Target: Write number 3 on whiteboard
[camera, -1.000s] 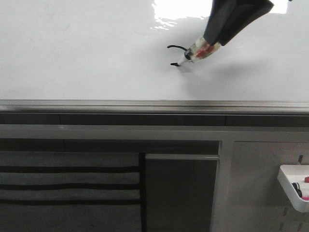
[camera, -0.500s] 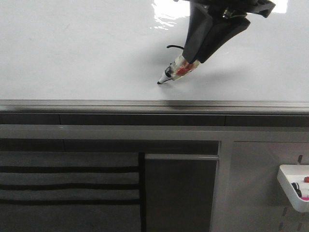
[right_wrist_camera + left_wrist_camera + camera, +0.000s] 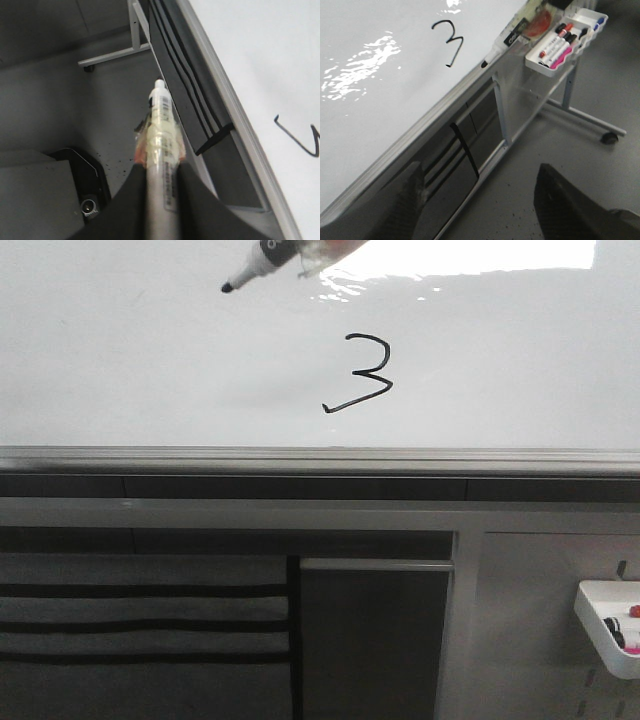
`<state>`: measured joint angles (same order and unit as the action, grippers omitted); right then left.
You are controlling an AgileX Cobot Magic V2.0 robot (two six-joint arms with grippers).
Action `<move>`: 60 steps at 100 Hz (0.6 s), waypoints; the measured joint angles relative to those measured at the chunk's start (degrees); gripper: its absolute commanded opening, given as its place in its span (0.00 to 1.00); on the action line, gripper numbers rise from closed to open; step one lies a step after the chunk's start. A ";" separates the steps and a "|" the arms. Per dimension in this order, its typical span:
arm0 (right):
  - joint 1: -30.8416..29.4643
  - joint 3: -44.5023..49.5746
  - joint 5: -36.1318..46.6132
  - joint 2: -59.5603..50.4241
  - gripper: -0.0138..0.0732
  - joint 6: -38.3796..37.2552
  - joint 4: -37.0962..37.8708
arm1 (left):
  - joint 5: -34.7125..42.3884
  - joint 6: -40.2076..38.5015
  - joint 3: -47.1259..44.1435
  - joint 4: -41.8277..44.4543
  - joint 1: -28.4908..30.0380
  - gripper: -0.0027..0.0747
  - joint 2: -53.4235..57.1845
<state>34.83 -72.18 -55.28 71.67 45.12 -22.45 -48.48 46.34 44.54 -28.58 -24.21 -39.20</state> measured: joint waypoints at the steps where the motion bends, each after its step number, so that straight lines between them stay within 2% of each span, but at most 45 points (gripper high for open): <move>1: 0.19 0.13 -0.17 -0.36 0.16 0.55 0.00 | -0.24 0.56 0.27 -0.12 0.00 0.60 -0.60; 12: 0.72 0.11 -1.48 -1.83 0.16 8.11 0.00 | -2.52 6.15 2.60 -2.58 0.00 0.60 -5.72; 21: 0.72 0.16 -2.27 -2.06 0.16 11.05 0.00 | -2.83 11.24 4.65 -4.98 -0.80 0.60 -10.28; 38: 0.72 0.29 -2.28 -2.06 0.16 12.87 0.00 | -1.78 17.34 8.60 -7.40 -5.39 0.60 -19.46; 60: 0.72 0.29 -2.28 -2.06 0.16 13.22 0.00 | 1.32 18.29 14.60 -7.71 -11.92 0.60 -29.58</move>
<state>35.55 -71.89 -57.56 69.61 58.35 -22.45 -47.15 64.63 59.14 -36.30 -36.14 -68.78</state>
